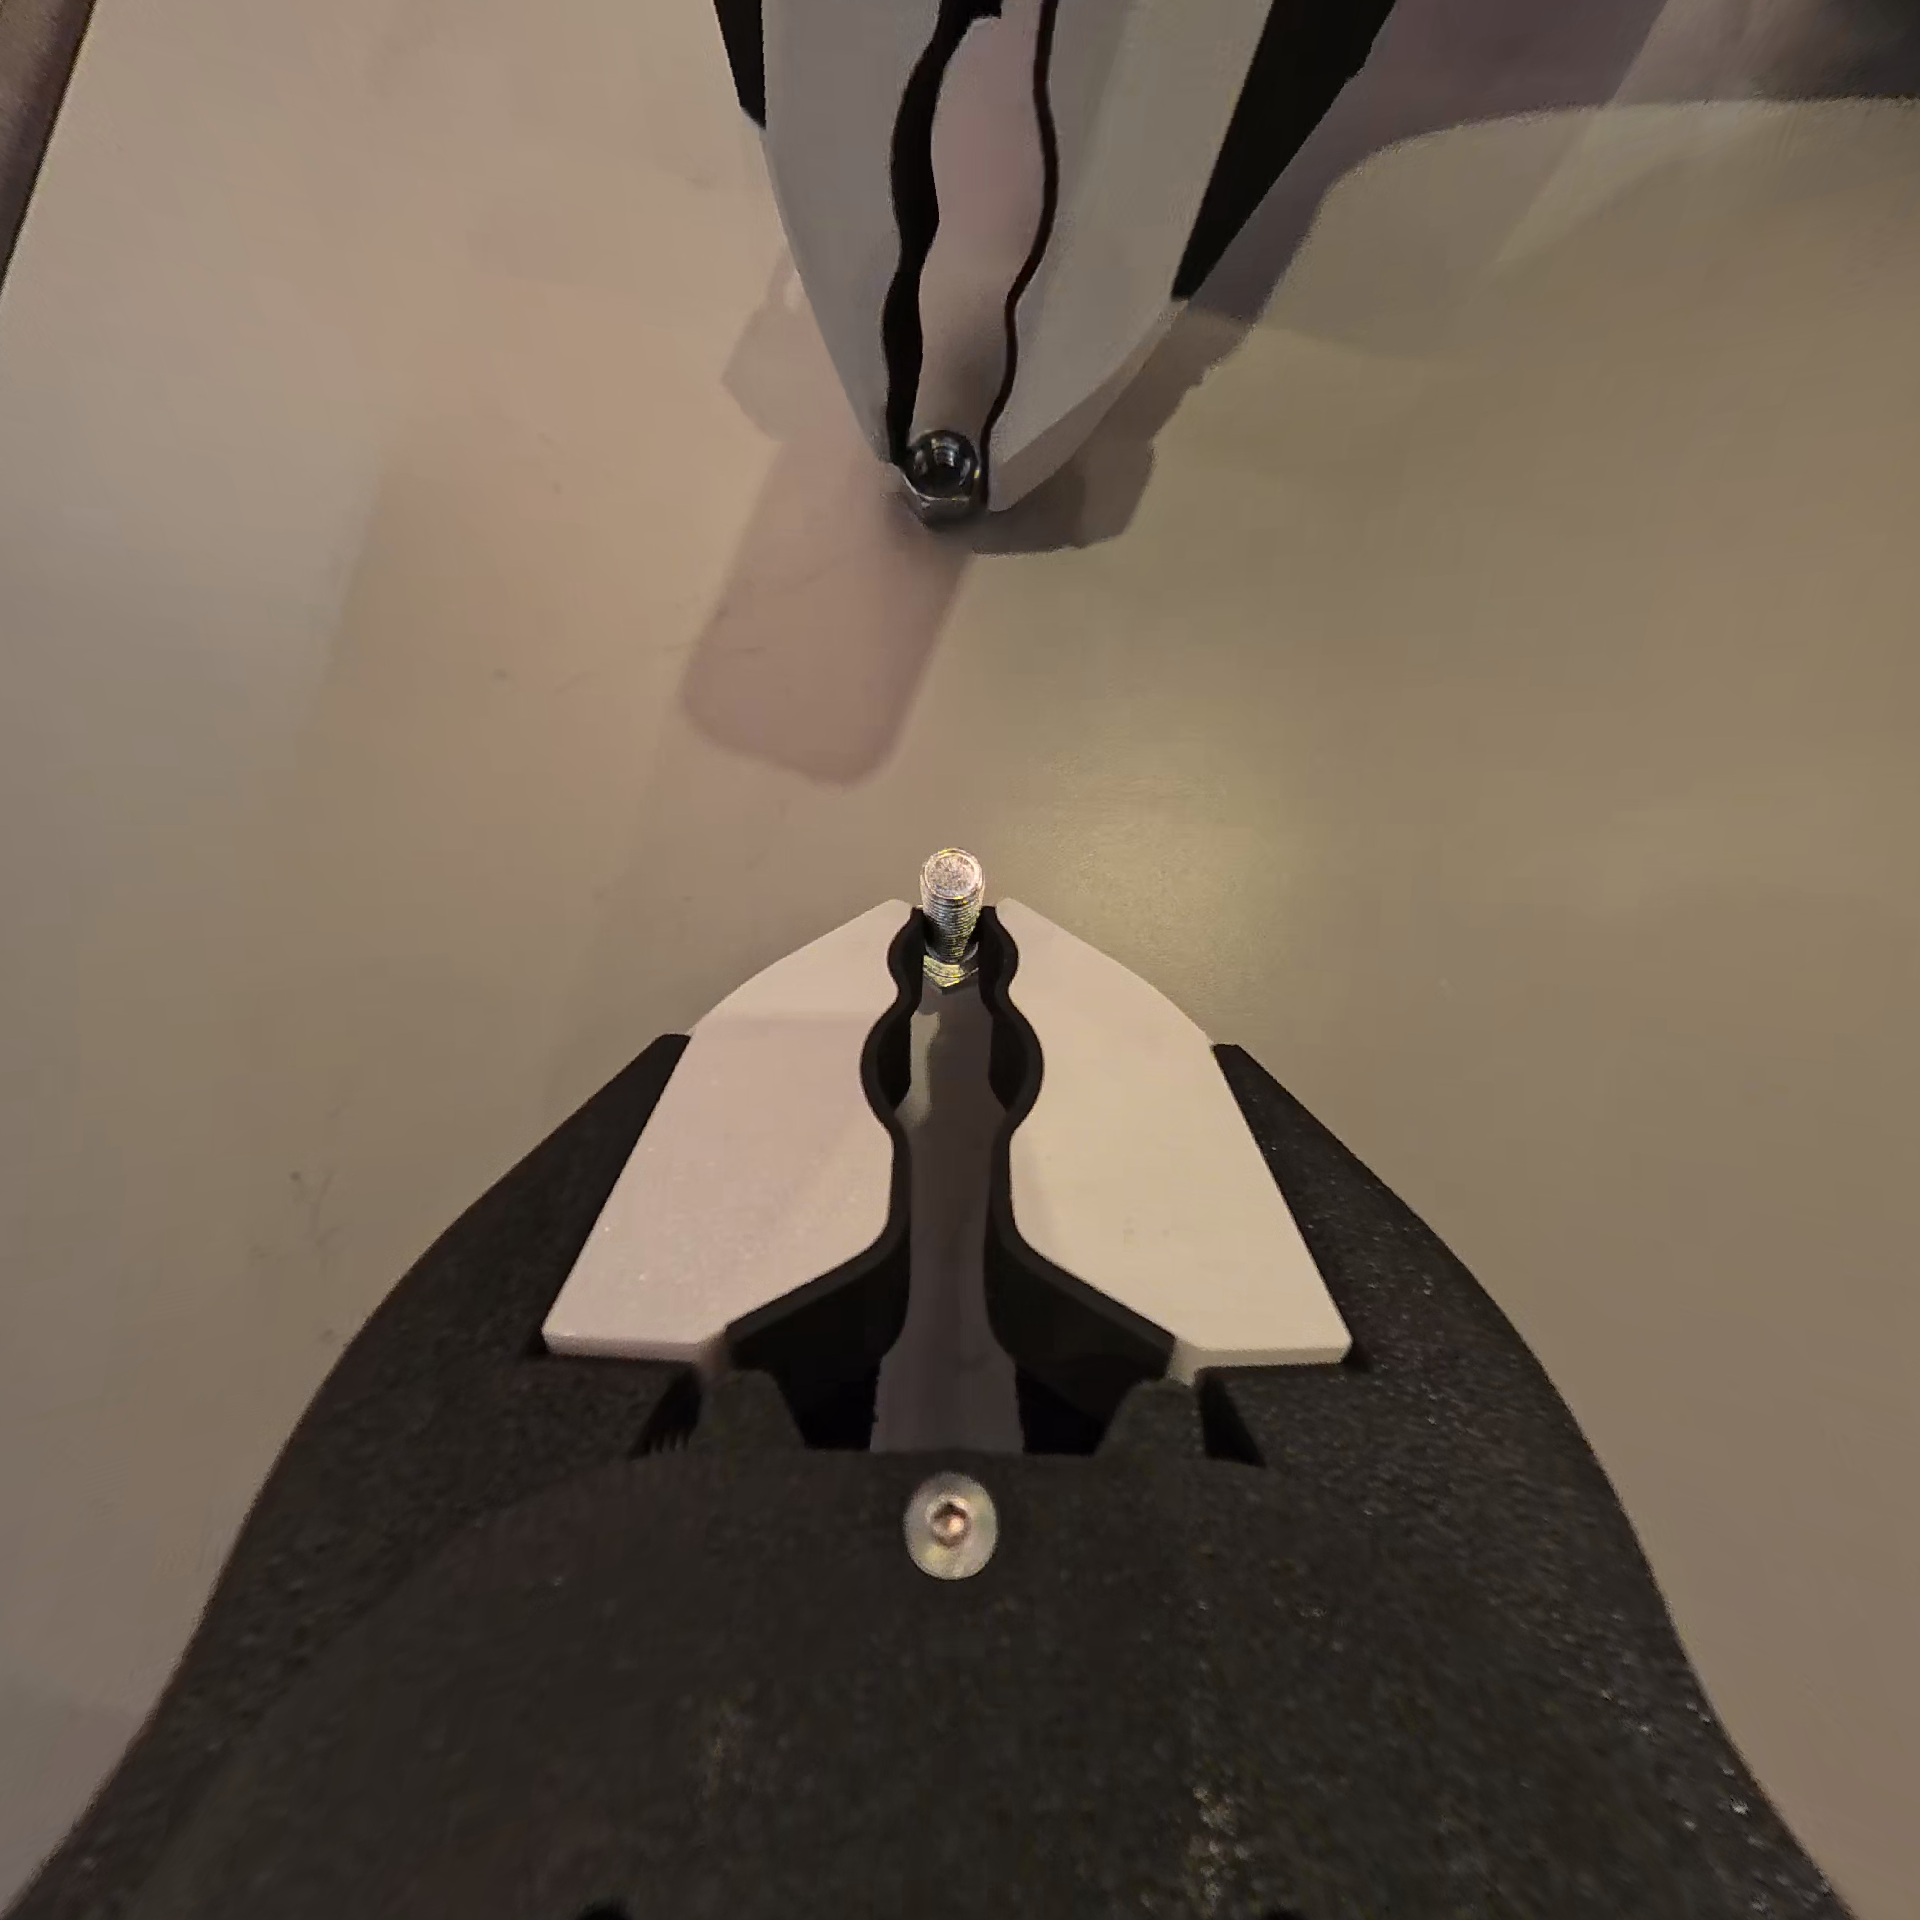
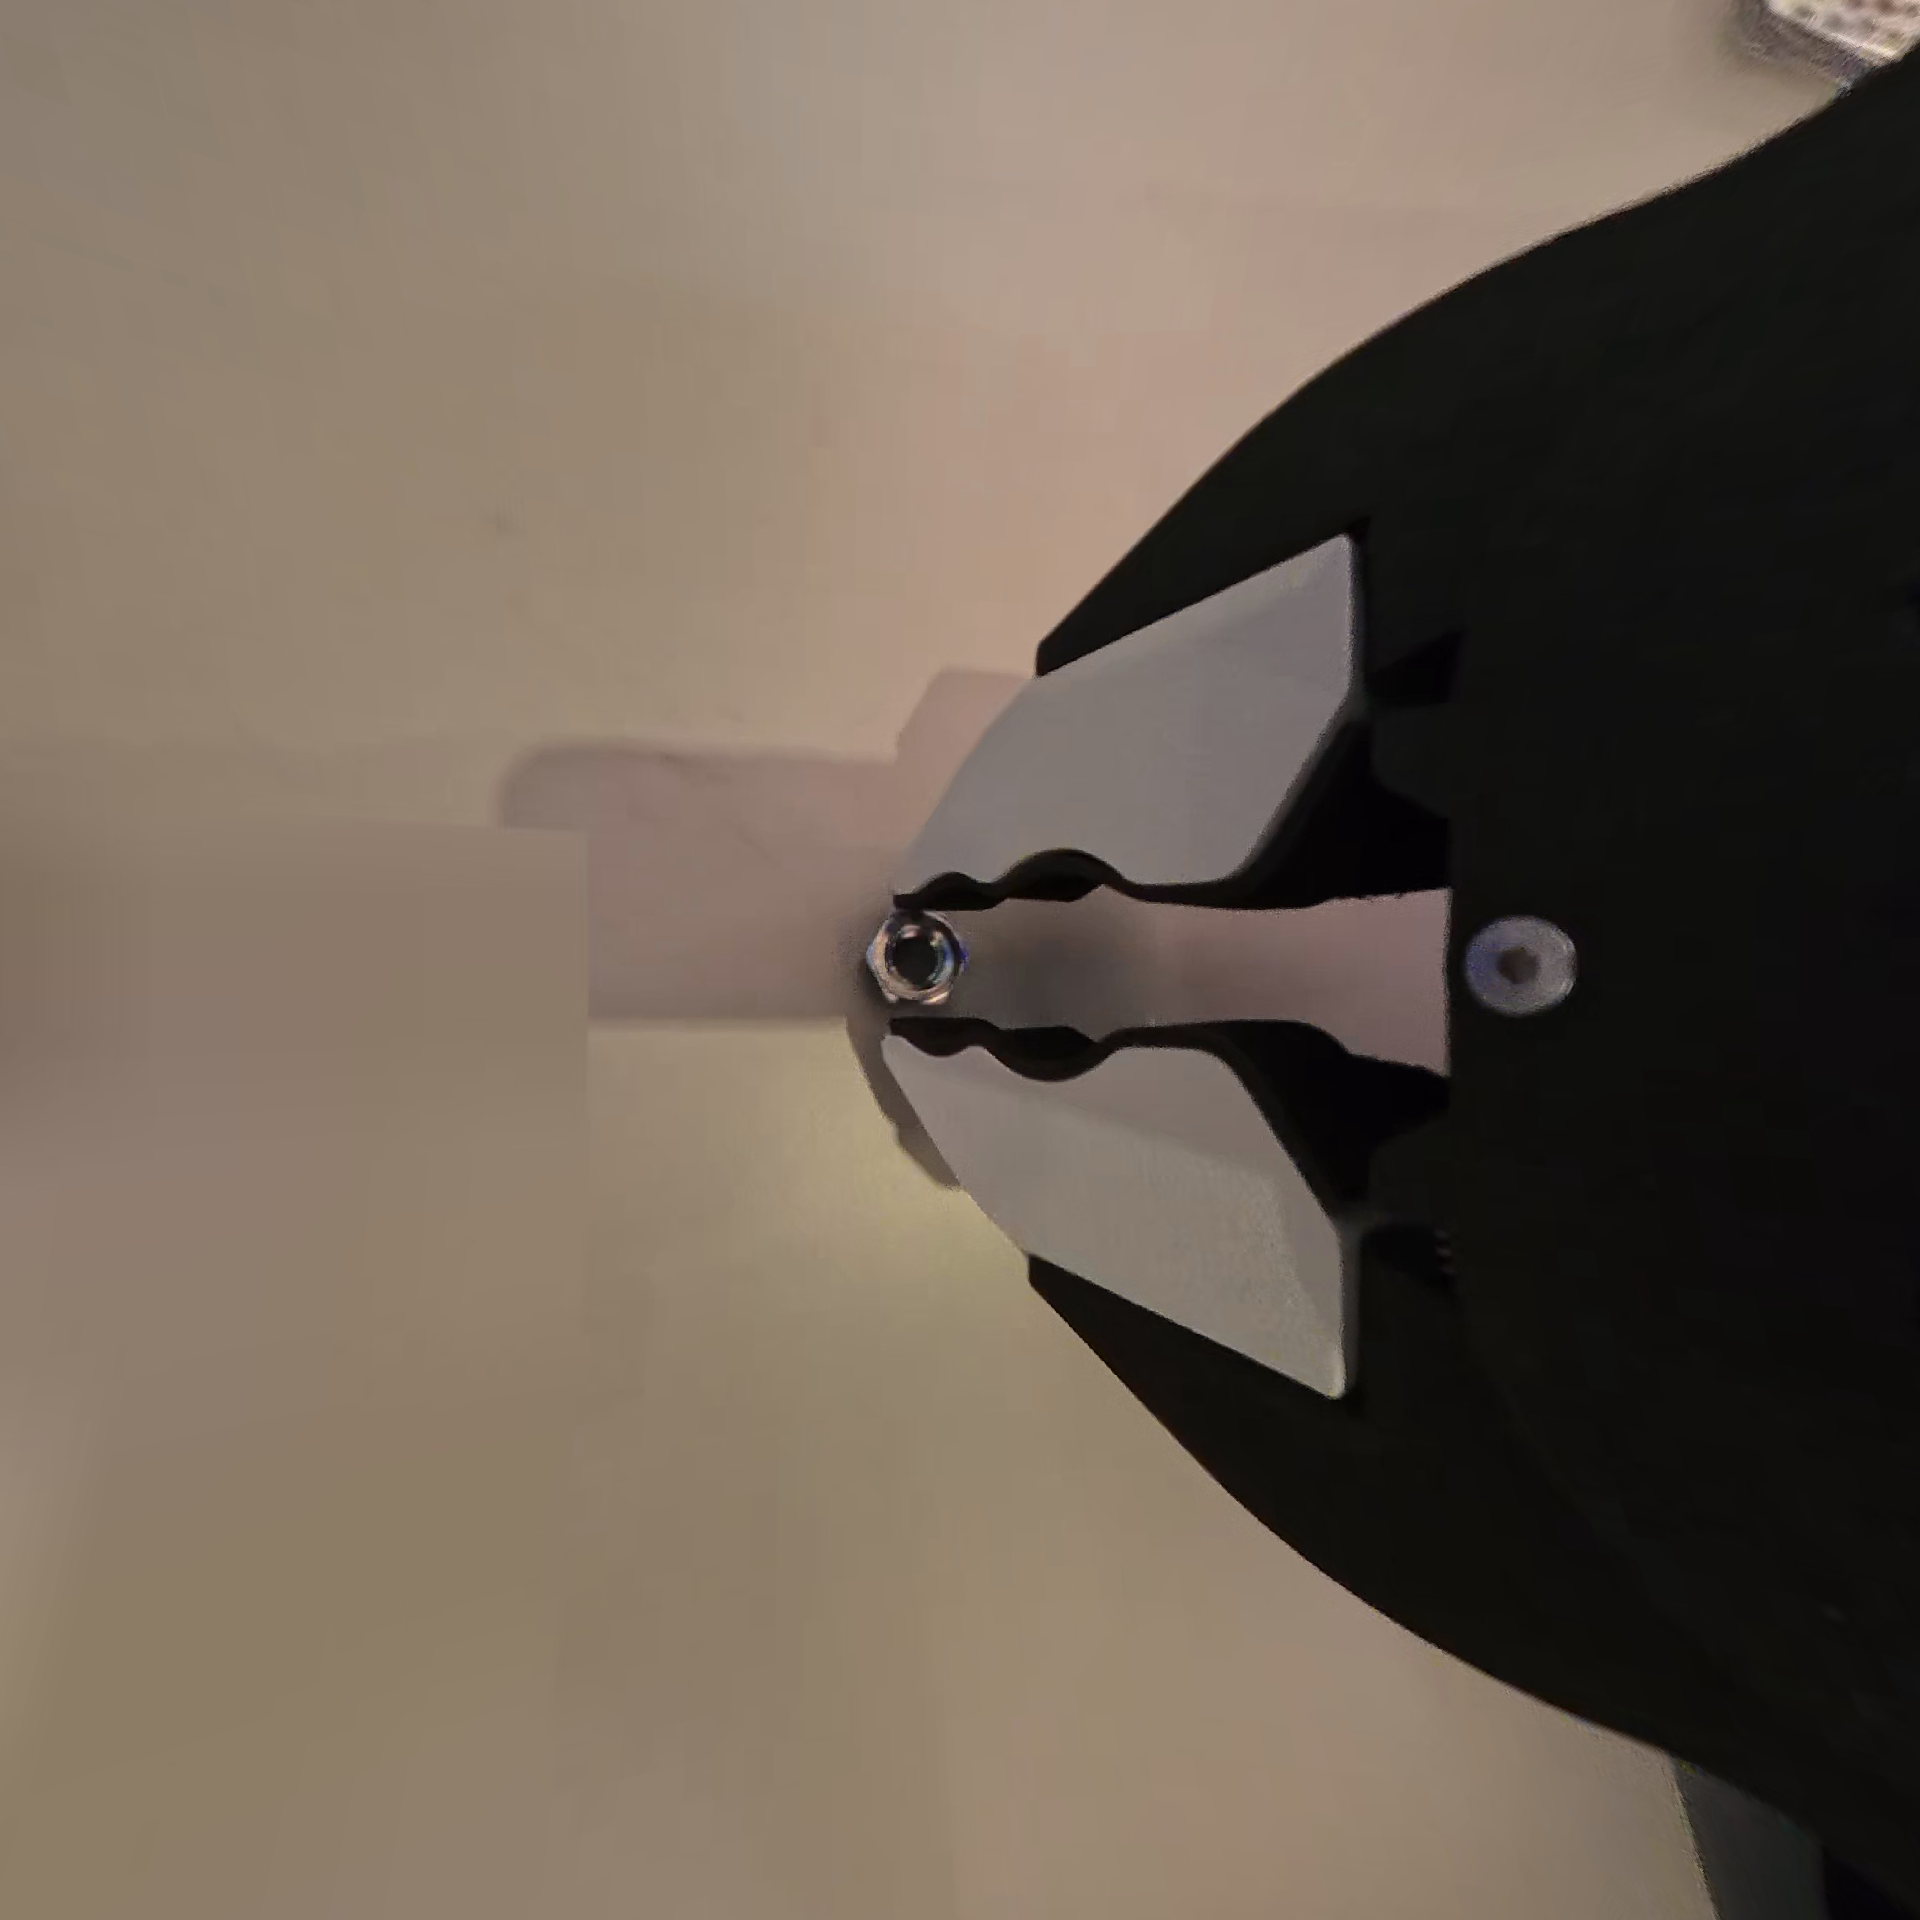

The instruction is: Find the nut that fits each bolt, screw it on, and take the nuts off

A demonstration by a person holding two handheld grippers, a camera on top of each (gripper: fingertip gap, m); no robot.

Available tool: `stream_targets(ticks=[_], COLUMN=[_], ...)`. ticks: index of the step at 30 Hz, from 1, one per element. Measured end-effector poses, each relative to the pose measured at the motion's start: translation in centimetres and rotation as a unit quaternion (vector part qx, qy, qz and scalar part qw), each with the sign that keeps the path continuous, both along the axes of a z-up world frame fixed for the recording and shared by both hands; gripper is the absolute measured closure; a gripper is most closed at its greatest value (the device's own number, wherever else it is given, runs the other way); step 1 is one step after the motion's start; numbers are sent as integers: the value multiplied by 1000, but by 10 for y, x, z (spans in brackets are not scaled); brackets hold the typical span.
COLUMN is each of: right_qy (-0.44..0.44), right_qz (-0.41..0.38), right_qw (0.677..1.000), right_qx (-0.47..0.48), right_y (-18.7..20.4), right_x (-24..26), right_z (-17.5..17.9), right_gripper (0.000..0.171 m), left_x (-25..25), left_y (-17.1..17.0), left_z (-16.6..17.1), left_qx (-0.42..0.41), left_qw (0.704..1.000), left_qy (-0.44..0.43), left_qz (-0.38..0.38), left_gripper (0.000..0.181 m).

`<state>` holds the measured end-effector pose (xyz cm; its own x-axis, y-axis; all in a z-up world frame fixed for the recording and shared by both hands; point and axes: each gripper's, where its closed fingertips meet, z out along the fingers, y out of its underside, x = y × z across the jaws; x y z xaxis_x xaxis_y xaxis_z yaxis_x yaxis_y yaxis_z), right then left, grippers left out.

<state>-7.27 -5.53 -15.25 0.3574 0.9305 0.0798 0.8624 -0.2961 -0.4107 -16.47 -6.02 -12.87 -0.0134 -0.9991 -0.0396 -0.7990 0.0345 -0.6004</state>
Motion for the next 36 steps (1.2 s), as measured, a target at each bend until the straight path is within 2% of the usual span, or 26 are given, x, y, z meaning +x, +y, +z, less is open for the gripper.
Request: stream_targets(ticks=[3, 5, 7, 13, 16, 29, 30, 35, 36], right_qy=[108, 209, 257, 280, 302, 299, 301, 331, 340], right_qz=[50, 92, 107, 99, 102, 125, 122, 119, 121], right_qw=[991, 969, 954, 948, 944, 942, 942, 932, 928], right_qx=[58, 95, 115, 114, 83, 85, 89, 91, 92], right_y=[-2, -12, -19, -18, -23, -28, -27, -27, -28], right_x=[-28, -58, -78, -88, -91, -94, -93, -87, -87], right_z=[36, 72, 93, 95, 95, 92, 93, 106, 110], right_gripper=[153, 153, 155, 155, 155, 162, 162, 162, 162], left_x=[1, 2, 5, 9, 9, 10, 11, 13, 16], left_y=[-3, -6, -9, -17, -18, -26, -25, -19, -22], left_z=[4, 9, 16, 36, 39, 46, 48, 47, 48], left_qx=[-6, -12, -18, -21, -14, -5, -7, 2, -3], left_qw=[1000, 1000, 999, 997, 997, 994, 994, 990, 988], left_qy=[-7, -18, -34, -69, -70, -90, -96, -128, -141], left_qz=[-5, -10, -14, -23, -24, -56, -54, -52, -59], left_gripper=[172, 172, 172, 172, 172, 172, 169, 130, 129])
